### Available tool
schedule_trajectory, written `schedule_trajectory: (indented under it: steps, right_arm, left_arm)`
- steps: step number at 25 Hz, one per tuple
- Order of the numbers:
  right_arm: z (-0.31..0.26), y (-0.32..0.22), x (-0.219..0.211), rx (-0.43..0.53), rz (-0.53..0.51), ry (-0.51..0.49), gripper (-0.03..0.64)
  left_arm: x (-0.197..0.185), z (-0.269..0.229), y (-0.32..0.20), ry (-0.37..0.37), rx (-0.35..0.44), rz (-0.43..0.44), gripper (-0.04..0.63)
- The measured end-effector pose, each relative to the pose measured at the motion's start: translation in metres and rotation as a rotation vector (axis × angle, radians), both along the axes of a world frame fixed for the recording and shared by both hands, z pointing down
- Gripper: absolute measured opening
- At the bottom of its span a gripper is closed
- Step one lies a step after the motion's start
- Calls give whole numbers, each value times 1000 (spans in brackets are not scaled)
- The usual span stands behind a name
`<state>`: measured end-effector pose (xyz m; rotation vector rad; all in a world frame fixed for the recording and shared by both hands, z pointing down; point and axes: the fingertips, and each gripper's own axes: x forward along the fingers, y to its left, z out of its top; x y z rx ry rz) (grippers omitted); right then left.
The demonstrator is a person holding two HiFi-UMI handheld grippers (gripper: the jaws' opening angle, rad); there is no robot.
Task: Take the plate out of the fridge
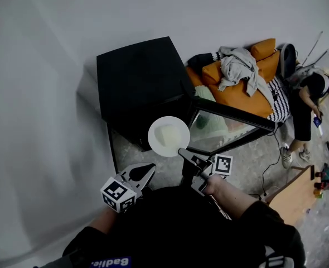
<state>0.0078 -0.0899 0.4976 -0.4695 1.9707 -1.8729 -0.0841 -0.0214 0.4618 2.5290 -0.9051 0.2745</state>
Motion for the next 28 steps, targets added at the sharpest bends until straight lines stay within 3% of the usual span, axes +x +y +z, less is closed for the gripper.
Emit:
schedule_trajectory:
  steps: [12, 18, 28]
  right_arm:
    - [-66, -25, -36, 87, -55, -46, 21]
    - [-67, -53, -54, 96, -23, 2, 22]
    - [-58, -107, -75, 46, 110, -4, 23]
  left_arm:
    - [1, 3, -3, -6, 1, -3, -3]
    - [-2, 4, -2, 1, -9, -19, -3]
    - [-14, 6, 5, -2, -15, -55, -3]
